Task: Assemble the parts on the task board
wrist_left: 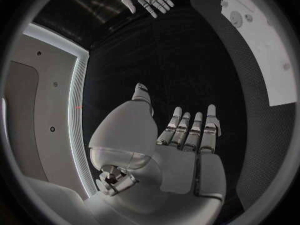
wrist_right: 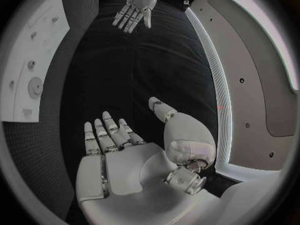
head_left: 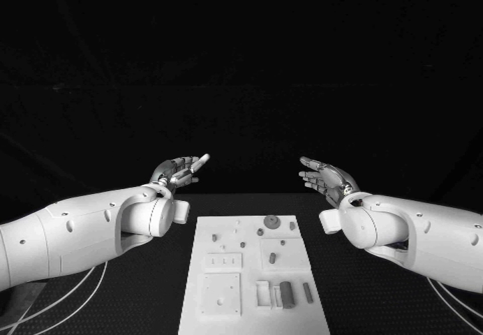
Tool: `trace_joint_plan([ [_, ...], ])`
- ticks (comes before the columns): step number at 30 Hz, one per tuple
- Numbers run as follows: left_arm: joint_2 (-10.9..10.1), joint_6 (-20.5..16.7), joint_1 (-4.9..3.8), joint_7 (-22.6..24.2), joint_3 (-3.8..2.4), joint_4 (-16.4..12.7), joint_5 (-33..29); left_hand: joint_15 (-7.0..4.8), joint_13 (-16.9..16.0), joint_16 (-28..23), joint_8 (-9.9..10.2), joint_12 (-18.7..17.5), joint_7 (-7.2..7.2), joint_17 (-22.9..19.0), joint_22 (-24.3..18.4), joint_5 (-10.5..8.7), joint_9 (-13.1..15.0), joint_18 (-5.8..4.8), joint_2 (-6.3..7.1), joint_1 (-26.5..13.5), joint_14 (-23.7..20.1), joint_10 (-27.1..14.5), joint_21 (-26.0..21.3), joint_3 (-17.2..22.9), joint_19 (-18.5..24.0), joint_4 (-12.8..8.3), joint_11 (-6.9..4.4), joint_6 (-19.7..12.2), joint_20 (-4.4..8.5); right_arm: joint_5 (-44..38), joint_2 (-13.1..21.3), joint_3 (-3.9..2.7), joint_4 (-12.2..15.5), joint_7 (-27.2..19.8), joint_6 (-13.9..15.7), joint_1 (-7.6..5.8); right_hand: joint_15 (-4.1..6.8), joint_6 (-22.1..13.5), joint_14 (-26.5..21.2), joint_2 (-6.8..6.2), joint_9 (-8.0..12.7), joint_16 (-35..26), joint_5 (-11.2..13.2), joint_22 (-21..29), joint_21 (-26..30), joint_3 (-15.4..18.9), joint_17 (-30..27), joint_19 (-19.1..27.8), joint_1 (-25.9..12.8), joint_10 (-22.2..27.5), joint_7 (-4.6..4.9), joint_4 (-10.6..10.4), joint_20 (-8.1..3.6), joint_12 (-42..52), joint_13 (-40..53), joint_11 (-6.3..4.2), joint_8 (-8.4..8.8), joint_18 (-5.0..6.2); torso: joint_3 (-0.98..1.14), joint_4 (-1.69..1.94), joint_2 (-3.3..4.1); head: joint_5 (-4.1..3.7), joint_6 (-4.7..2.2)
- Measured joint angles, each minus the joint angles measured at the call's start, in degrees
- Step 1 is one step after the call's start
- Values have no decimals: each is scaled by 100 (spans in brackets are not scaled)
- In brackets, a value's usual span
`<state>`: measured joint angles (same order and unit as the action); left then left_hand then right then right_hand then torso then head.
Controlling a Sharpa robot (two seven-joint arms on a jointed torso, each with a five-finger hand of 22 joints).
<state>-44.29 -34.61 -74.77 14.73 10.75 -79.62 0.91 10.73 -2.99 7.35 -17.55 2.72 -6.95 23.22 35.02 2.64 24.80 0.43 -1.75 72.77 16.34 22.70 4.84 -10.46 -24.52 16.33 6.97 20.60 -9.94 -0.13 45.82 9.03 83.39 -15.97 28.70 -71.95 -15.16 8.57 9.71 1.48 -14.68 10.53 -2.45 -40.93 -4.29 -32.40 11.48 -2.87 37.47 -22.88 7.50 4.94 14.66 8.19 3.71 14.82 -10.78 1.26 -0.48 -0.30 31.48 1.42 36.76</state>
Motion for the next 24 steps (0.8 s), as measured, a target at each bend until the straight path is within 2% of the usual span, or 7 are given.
trace_joint_plan([
  [5, 7, 252, -92, -346, 55, 75, 48, 15, -14, 69, -56, 11, -48, 130, 85, 0, 70, 0, -6, 82, 114, 78, 31, -14, -38, 14, 60, 55, 1, -35, 21, 170, -141, 517, -662, -234, -64, 74, 64, 11, -107, 119, 0, -253, -83, -75, 103, -21, 171, -214, 14, 151, 21, 109, 31, 27, -107, 1, 0, -1, 1, 1, 1],
  [10, 8, 362, -92, -475, 63, 79, 71, 54, -100, 402, -181, 155, -167, 669, 169, 0, 165, 0, -18, 242, 710, 669, 168, 10, -249, 38, 132, 252, 102, -88, 11, 216, -212, 795, -1015, -309, -89, 310, 364, 14, -319, 384, -2, -751, -216, -137, 334, -110, 377, -454, 24, 395, 36, 241, 66, 65, -317, 2, 0, -2, 1, 1, 1],
  [14, -50, 591, -93, -561, 112, 115, 81, 155, -216, 767, -336, 386, -201, 870, 261, 19, 213, 9, -36, 659, 1412, 1470, 413, 226, -786, 40, 298, 621, 266, -831, -325, 222, -906, 903, -1127, -307, -123, 671, 826, -45, -619, 739, -22, -1593, -430, -250, 623, -344, 680, -732, 51, 654, -10, 384, 104, 113, -626, 95, -8, -15, -1, 37, 67],
  [16, -73, 682, -91, -589, 116, 135, 84, 169, -263, 921, -426, 506, -217, 914, 269, 19, 232, 134, -9, 928, 1752, 1777, 488, 391, -1009, 41, 358, 857, 308, -1211, -328, 219, -1065, 930, -1149, -311, -130, 877, 1060, -89, -752, 892, -22, -2119, -570, -324, 737, -528, 867, -895, 69, 769, -29, 460, 124, 115, -775, 180, -11, -21, -1, 40, 84],
  [18, -84, 788, -91, -604, 116, 128, 87, 126, -294, 1066, -458, 601, -239, 945, 269, 19, 228, 159, 23, 1122, 2127, 2060, 577, 521, -1300, 48, 403, 1071, 355, -1591, -329, 219, -1185, 949, -1159, -310, -125, 1071, 1283, -145, -841, 1014, -22, -2514, -684, -377, 814, -725, 1053, -1058, 84, 869, -43, 527, 134, 112, -892, 202, -13, -25, 1, 41, 90],
  [20, -103, 895, -94, -608, 112, 112, 91, 63, -311, 1166, -486, 683, -264, 966, 267, 19, 204, 233, 60, 1299, 2432, 2294, 632, 677, -1549, 49, 433, 1257, 400, -1932, -345, 219, -1278, 958, -1169, -310, -106, 1241, 1501, -196, -902, 1122, -22, -2758, -769, -431, 876, -911, 1213, -1216, 97, 923, -58, 588, 147, 85, -979, 316, -18, -23, 14, 41, 92],
  [24, -145, 1144, -95, -610, 110, 78, 119, -120, -360, 1392, -542, 871, -321, 1056, 249, 19, 151, 317, 111, 1521, 3050, 2802, 771, 910, -2064, 44, 437, 1645, 526, -2708, -408, 207, -1420, 969, -1196, -314, 44, 1655, 2109, -304, -991, 1413, -22, -3084, -967, -511, 1021, -1463, 1551, -1646, 130, 1033, -100, 758, 190, -20, -1165, 496, -24, 4, 61, 42, 99],
])
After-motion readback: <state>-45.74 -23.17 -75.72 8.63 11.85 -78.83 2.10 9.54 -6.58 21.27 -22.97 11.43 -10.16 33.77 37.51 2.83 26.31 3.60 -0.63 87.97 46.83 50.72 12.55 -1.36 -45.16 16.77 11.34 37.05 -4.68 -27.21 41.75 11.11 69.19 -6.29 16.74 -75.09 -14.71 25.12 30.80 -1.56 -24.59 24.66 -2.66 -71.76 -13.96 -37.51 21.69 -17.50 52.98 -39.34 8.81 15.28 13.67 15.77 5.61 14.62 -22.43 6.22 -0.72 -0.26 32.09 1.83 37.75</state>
